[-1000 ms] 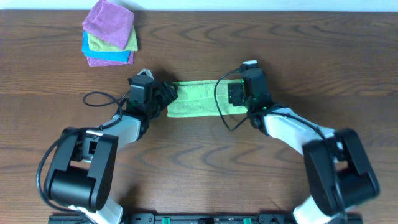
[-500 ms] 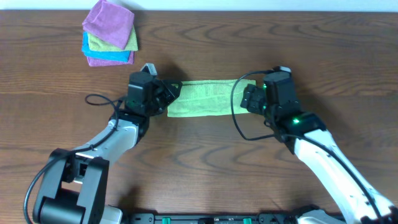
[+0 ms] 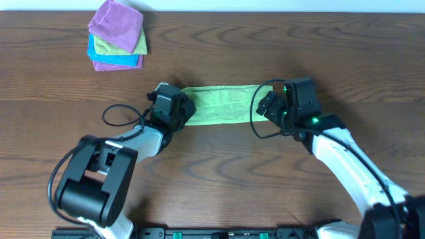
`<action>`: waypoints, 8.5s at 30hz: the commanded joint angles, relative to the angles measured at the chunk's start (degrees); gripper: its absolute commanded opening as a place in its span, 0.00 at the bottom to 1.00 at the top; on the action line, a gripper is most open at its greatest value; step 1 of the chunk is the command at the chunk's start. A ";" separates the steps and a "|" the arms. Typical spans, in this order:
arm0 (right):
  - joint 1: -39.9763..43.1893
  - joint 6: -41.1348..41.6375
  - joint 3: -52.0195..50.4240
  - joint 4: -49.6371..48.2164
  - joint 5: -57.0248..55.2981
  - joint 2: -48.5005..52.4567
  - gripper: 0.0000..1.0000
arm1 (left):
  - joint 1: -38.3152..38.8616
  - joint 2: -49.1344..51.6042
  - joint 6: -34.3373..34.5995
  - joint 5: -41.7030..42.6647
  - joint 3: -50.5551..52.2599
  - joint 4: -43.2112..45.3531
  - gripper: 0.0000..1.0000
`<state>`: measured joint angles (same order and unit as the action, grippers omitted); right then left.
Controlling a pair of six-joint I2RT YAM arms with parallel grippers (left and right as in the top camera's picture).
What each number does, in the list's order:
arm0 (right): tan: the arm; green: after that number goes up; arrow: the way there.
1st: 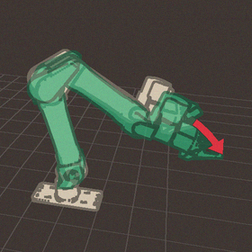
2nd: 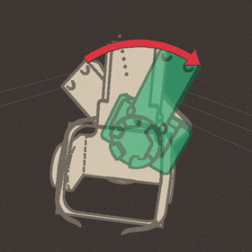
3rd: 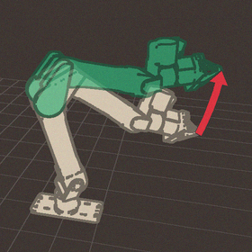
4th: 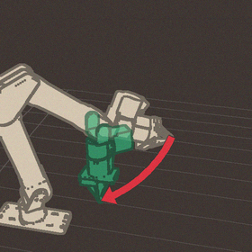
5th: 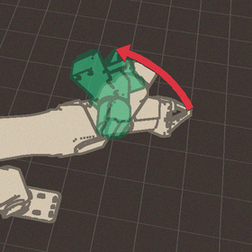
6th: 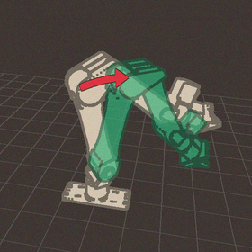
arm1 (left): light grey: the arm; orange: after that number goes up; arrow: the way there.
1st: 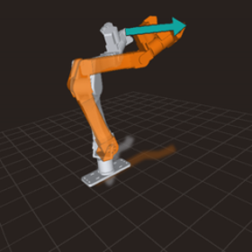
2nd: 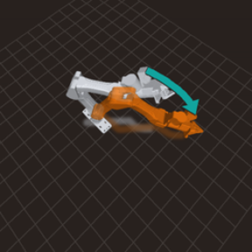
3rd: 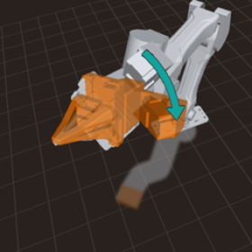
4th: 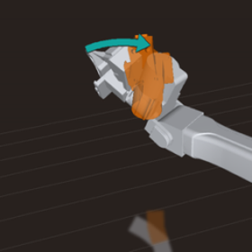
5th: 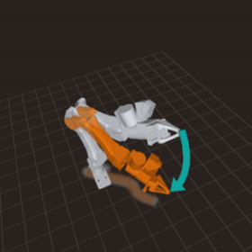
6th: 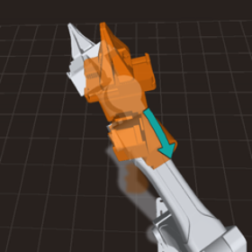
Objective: Fold the cloth
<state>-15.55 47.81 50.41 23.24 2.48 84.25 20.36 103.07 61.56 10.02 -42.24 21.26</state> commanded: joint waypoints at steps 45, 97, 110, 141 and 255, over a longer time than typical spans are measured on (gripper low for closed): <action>0.61 -8.24 -0.39 -21.29 -3.93 22.69 0.01 | -0.20 3.43 -3.89 -1.68 -0.24 -2.47 0.17; -19.52 -18.75 4.33 -26.47 -1.20 10.56 0.01 | -5.07 -5.49 -22.45 3.50 -0.83 -5.25 0.06; -20.76 -18.80 9.05 -23.47 -2.27 13.44 0.01 | -5.09 -13.00 -26.97 -3.06 -1.03 -11.41 0.08; -27.06 -19.17 20.09 -22.40 -0.92 30.42 0.06 | -14.99 -21.51 -28.39 -3.85 -1.03 -23.43 0.10; -15.45 -30.82 27.54 9.60 5.90 6.21 0.99 | -18.82 -23.43 -19.06 3.96 -0.98 -37.07 0.90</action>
<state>-32.05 19.59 77.14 30.89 7.49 94.74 1.87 77.67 37.98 7.77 -42.78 -15.44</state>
